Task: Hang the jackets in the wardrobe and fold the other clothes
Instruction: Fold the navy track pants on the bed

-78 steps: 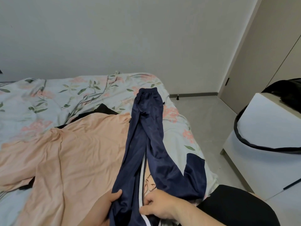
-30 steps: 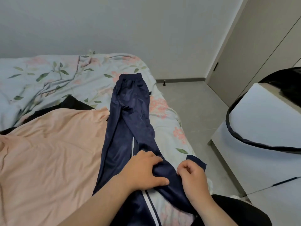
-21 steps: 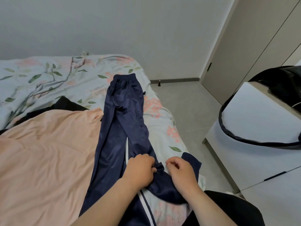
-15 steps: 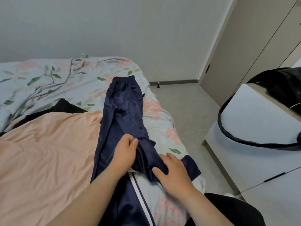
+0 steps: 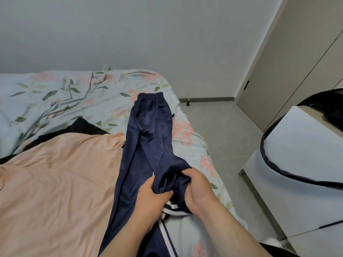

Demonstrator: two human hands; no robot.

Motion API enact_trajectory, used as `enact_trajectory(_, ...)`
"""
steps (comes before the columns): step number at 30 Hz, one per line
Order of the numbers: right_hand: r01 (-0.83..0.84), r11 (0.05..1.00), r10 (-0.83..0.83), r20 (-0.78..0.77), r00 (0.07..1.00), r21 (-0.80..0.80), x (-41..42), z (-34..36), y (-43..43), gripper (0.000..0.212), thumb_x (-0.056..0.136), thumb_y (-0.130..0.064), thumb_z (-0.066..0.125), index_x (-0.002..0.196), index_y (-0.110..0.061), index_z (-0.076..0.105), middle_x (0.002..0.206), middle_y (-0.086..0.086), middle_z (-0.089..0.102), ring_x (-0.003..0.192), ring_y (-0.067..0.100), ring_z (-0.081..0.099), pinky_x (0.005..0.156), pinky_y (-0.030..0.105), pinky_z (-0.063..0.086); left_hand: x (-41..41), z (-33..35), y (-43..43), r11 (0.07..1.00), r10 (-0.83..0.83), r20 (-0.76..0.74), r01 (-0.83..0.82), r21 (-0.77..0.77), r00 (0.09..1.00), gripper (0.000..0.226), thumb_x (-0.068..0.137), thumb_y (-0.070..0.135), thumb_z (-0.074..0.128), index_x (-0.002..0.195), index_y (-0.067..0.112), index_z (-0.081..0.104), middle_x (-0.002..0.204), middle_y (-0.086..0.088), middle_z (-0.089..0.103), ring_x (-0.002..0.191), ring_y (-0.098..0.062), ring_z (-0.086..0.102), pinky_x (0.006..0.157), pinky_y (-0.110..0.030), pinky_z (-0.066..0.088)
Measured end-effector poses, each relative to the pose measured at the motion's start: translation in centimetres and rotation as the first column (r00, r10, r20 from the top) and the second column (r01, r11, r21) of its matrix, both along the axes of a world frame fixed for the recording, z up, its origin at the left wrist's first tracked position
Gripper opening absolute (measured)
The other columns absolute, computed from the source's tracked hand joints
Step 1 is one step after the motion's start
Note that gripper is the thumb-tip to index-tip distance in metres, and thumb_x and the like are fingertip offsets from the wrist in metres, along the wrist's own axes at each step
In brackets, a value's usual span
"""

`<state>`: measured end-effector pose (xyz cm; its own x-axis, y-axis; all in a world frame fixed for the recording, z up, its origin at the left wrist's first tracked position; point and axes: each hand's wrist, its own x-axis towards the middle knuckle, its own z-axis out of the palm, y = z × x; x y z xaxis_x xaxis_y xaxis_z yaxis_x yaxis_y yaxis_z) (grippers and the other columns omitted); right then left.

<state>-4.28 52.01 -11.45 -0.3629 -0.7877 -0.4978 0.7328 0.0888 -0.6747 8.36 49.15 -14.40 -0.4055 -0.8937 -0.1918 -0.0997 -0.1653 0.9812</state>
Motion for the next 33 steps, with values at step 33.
enact_trajectory(33,0.072,0.766,0.509,-0.671,0.539,0.639,-2.7,-5.9,-1.5,0.018,0.07,-0.011,0.059,0.053,-0.014,0.052,0.055,0.002,0.056,0.052,0.021,0.053,0.047,0.023,0.035,5.0,-2.9,-9.8,0.886,0.319,0.759,0.106,-0.452,0.568,0.011,0.093,0.027,0.053,0.088,0.017,0.052,0.095,-0.007,0.063,0.086,-0.031,0.061,0.068,-0.036,0.045)
